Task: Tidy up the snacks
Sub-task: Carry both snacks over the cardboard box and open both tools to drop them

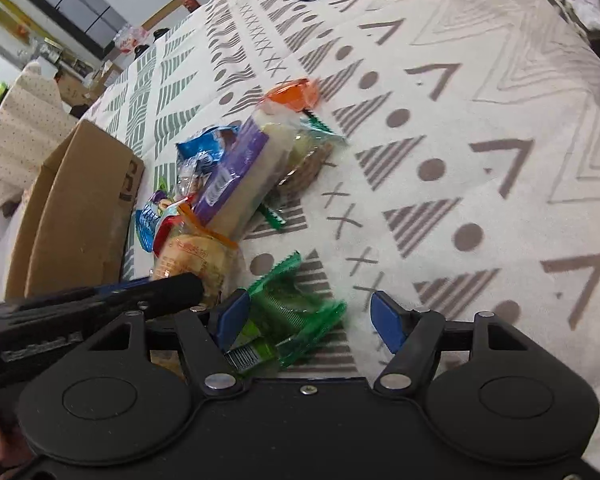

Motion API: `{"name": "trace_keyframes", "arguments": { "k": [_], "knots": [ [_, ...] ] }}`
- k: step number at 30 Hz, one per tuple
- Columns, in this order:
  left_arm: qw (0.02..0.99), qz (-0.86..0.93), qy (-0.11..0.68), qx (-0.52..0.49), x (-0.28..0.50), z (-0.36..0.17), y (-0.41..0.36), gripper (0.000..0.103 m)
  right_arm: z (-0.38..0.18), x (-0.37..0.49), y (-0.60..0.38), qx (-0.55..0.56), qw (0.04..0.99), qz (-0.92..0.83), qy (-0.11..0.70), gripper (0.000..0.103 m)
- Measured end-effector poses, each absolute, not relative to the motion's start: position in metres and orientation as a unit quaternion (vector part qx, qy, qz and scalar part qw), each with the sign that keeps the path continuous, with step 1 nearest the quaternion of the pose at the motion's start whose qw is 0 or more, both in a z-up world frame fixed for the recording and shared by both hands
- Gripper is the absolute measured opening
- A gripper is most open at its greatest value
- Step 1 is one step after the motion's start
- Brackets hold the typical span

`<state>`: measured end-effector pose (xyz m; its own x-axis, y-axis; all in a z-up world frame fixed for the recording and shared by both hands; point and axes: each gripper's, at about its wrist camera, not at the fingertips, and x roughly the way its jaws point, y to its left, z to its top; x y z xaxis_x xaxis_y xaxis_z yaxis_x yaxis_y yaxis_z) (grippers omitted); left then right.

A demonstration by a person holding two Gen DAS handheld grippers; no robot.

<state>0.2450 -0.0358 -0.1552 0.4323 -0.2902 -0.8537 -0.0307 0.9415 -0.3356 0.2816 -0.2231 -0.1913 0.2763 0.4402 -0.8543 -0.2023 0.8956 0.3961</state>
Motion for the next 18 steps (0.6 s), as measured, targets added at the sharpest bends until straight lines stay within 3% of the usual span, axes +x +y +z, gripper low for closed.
{"name": "trace_keyframes", "arguments": {
  "k": [2, 3, 7, 18],
  "knots": [
    [0.835, -0.076, 0.522, -0.154, 0.242, -0.152, -0.034, 0.021, -0.192, 0.281, -0.219, 0.097, 0.795, 0.206, 0.562, 0.06],
    [0.836, -0.075, 0.52, -0.156, 0.241, -0.15, -0.033, 0.021, -0.192, 0.28, -0.218, 0.099, 0.795, 0.212, 0.56, 0.039],
    [0.842, -0.07, 0.512, -0.153, 0.234, -0.142, -0.029, 0.021, -0.182, 0.273, -0.218, 0.087, 0.807, 0.221, 0.541, 0.031],
    [0.86, -0.047, 0.486, -0.149, 0.212, -0.114, -0.019, 0.021, -0.148, 0.256, -0.226, 0.109, 0.835, 0.229, 0.488, 0.031]
  ]
}}
